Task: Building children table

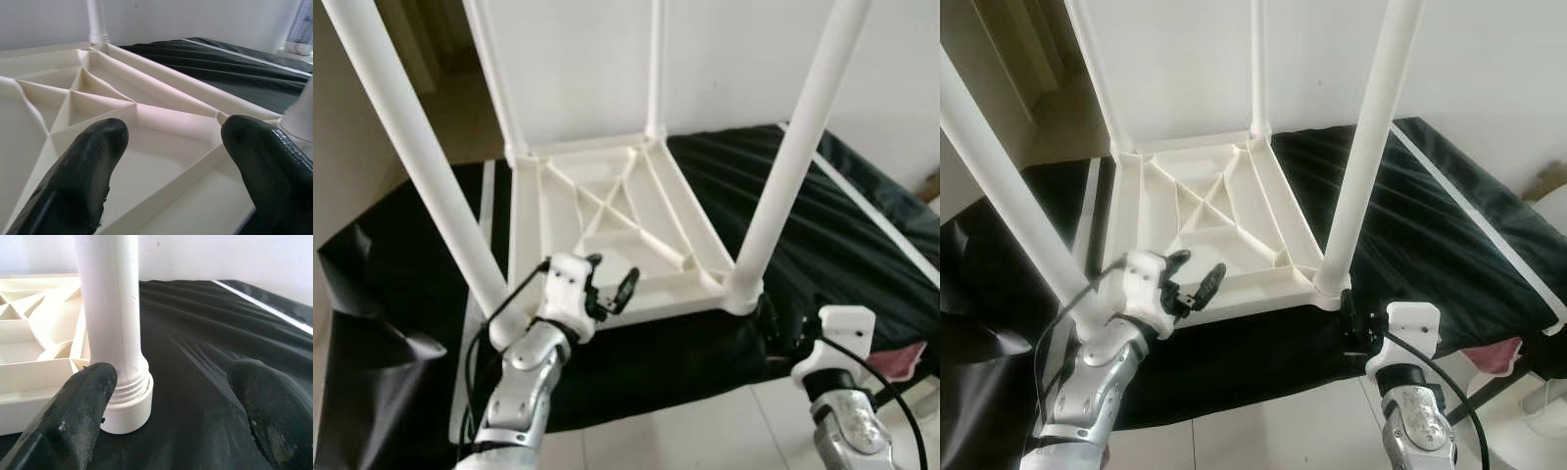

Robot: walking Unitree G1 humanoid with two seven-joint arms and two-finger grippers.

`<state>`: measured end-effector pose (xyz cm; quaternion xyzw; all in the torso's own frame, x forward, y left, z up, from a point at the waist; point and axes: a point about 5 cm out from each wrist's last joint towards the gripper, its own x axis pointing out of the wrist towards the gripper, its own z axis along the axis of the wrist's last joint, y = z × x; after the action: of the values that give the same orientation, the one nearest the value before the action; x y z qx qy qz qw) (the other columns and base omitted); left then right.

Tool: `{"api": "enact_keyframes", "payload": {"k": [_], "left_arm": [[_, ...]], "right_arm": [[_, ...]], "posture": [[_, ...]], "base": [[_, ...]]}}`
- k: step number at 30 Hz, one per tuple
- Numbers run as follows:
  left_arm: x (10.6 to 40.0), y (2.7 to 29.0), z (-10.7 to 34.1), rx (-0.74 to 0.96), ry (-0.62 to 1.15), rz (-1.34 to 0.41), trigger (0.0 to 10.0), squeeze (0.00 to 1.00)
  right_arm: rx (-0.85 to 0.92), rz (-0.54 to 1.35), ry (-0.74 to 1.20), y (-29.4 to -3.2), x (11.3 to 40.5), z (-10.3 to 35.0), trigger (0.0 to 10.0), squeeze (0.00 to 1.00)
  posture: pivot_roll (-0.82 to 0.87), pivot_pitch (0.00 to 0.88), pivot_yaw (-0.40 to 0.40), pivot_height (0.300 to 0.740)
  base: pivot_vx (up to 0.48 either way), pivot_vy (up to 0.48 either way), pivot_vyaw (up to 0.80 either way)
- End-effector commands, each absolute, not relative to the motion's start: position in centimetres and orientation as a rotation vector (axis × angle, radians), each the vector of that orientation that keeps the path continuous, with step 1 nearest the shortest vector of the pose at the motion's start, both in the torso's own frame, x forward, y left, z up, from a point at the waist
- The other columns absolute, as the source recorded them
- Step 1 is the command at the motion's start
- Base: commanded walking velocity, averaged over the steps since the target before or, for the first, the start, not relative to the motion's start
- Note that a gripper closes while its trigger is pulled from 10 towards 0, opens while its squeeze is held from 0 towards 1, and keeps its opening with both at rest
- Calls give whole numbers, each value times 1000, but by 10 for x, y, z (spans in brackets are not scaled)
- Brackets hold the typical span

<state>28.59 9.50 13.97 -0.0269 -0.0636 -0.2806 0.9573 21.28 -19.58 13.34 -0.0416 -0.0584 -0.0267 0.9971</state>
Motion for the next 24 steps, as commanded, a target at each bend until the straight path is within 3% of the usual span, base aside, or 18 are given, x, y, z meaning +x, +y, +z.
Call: {"api": "enact_keyframes", "payload": {"k": [1, 3, 4, 10, 15, 20, 24], "left_arm": [[286, 95, 146, -58, -143, -550, 10000, 0], [285, 91, 146, -7, -154, -586, 10000, 0], [286, 88, 143, 139, -184, -660, 10000, 0], [287, 80, 147, 106, -165, -820, 10000, 0], [272, 57, 153, 52, -114, -1015, 10000, 0], [266, 50, 147, 112, -66, -1103, 10000, 0], [274, 52, 132, 262, 13, -1136, 10000, 0]], "right_arm": [[-87, -26, -122, -194, 212, 133, 10000, 0], [-90, 29, -114, -194, 213, 132, 10000, 0], [-92, 148, -103, -193, 214, 129, 10000, 0], [-145, 210, -75, -205, 226, 123, 10000, 0], [-176, 221, -82, -216, 247, 125, 10000, 0], [-182, 263, -86, -220, 264, 127, 10000, 0], [-198, 326, -80, -215, 290, 128, 10000, 0]], "posture": [[-69, 0, 47, 740], [-65, 0, 44, 740], [-65, 0, 45, 740], [-59, 0, 43, 740], [-53, 0, 43, 740], [-48, 0, 45, 740], [-35, 0, 32, 740]], "base": [[0, 0, 0], [0, 0, 0], [0, 0, 0], [0, 0, 0], [0, 0, 0], [0, 0, 0], [0, 0, 0]]}}
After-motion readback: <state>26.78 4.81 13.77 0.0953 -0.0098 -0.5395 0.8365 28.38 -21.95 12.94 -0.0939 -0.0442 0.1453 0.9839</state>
